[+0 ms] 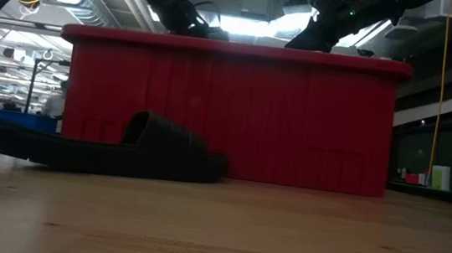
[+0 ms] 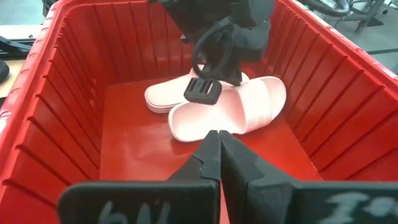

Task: Pick and place slides into bin
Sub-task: Put the pink slide into the red bin

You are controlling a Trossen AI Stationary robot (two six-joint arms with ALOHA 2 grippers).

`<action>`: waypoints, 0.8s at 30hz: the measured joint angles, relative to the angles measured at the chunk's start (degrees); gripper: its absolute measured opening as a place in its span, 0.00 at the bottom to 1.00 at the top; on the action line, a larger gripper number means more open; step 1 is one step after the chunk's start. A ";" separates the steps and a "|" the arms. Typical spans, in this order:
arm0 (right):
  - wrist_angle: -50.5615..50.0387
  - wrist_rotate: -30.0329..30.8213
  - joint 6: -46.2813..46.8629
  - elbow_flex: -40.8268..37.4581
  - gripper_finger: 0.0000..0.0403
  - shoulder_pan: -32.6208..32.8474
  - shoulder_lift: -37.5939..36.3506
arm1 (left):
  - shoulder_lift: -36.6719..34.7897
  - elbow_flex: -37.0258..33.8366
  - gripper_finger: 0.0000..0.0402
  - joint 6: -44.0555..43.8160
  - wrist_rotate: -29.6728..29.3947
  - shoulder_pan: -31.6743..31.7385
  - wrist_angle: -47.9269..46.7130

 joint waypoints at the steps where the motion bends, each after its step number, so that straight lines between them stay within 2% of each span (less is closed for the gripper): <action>1: 0.00 0.00 -0.01 0.00 0.01 0.00 0.00 | 0.00 0.00 0.10 -0.02 -1.40 -0.41 -0.04; 4: 0.00 0.00 -0.02 0.00 0.01 0.00 0.00 | 0.00 -0.01 0.14 0.81 -4.71 -1.05 -0.54; 10: -0.03 0.00 -0.04 0.00 0.01 0.00 0.00 | -0.11 -0.04 0.20 2.52 -5.72 -0.97 -0.76; 17: -0.04 0.01 -0.07 0.00 0.01 0.00 0.00 | -0.15 -0.04 0.21 7.38 -7.31 -0.87 -0.87; 24: -0.06 0.00 -0.07 0.00 0.01 -0.02 0.00 | -2.45 -0.11 0.21 9.53 -5.76 -0.85 -0.48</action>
